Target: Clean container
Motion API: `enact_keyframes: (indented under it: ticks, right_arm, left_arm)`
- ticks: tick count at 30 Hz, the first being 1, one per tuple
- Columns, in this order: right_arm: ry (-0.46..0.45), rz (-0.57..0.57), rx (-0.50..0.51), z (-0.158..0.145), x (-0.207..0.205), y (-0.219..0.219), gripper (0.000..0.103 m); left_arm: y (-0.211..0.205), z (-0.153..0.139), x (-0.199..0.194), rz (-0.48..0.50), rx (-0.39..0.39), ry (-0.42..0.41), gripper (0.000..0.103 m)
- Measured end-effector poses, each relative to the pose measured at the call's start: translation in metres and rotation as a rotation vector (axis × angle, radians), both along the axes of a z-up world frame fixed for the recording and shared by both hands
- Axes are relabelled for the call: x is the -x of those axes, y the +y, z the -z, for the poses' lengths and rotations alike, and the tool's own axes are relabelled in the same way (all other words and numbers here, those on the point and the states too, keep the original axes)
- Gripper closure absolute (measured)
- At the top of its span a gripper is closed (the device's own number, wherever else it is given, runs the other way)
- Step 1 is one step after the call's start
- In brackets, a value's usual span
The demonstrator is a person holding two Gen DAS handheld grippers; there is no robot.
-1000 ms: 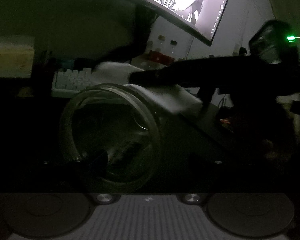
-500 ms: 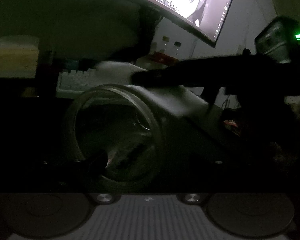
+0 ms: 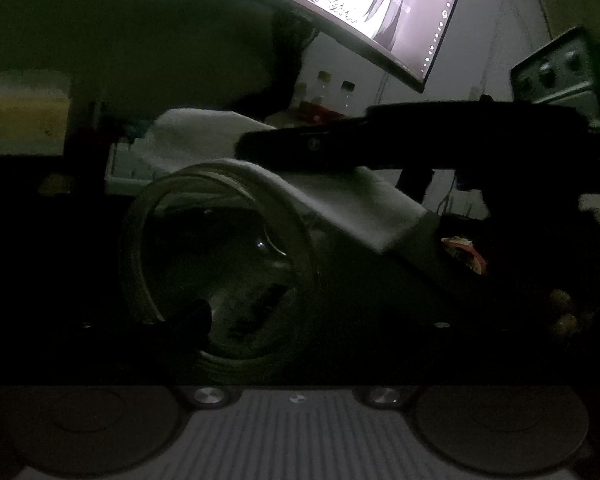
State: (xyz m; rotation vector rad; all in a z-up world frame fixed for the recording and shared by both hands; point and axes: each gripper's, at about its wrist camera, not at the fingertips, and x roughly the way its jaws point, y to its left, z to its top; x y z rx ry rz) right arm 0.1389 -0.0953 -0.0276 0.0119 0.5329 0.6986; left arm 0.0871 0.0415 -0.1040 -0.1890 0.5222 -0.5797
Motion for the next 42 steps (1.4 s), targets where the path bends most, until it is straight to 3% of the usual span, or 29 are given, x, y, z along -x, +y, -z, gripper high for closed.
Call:
enact_keyframes:
  ticks: [3,5,8,11,14,16,18,20,27,30,35,40,42]
  right_arm:
    - [0.002,0.16,0.075,0.005,-0.019,-0.008,0.091]
    - [-0.026,0.18,0.107,0.006,-0.015,-0.006,0.091]
    - [-0.073,0.08,0.088,0.005,0.005,0.002,0.091]
    - [-0.05,-0.073,0.014,-0.002,0.021,0.005,0.091]
    - [-0.019,-0.099,-0.009,-0.003,0.015,0.004,0.091]
    - [-0.011,-0.037,0.006,0.001,0.002,-0.003,0.091]
    - [-0.033,0.099,0.077,0.007,-0.011,-0.009,0.089]
    - [-0.008,0.154,0.062,0.008,-0.015,-0.014,0.09]
    - [-0.031,-0.105,-0.036,-0.001,0.023,-0.005,0.09]
    - [-0.027,-0.112,-0.031,-0.003,0.021,-0.006,0.09]
    - [-0.028,0.109,0.047,0.003,-0.007,-0.023,0.091]
    - [-0.043,0.013,-0.006,0.001,0.01,-0.017,0.092]
    - [-0.036,-0.086,-0.052,0.0,0.022,-0.013,0.092]
  left_arm:
    - [-0.001,-0.001,0.0,-0.001,0.001,0.0,0.011]
    - [-0.002,-0.001,0.0,0.001,0.0,-0.001,0.011]
    - [-0.003,0.0,-0.001,0.013,0.003,-0.002,0.011]
    - [-0.005,0.0,0.0,0.024,0.004,-0.002,0.011]
    - [-0.008,0.0,0.002,0.024,-0.006,-0.003,0.011]
    - [-0.008,0.0,0.002,0.025,-0.003,-0.001,0.011]
    - [-0.007,0.0,0.002,0.025,0.0,0.001,0.011]
    - [-0.007,0.0,0.002,0.025,0.003,0.0,0.011]
    - [-0.01,0.0,0.003,0.024,-0.001,-0.007,0.011]
    - [-0.01,0.0,0.003,0.023,-0.003,-0.006,0.011]
    - [-0.011,0.0,0.003,0.022,-0.007,-0.006,0.011]
    - [-0.011,0.0,0.003,0.021,-0.01,-0.005,0.011]
    - [-0.012,0.0,0.003,0.021,-0.012,-0.005,0.011]
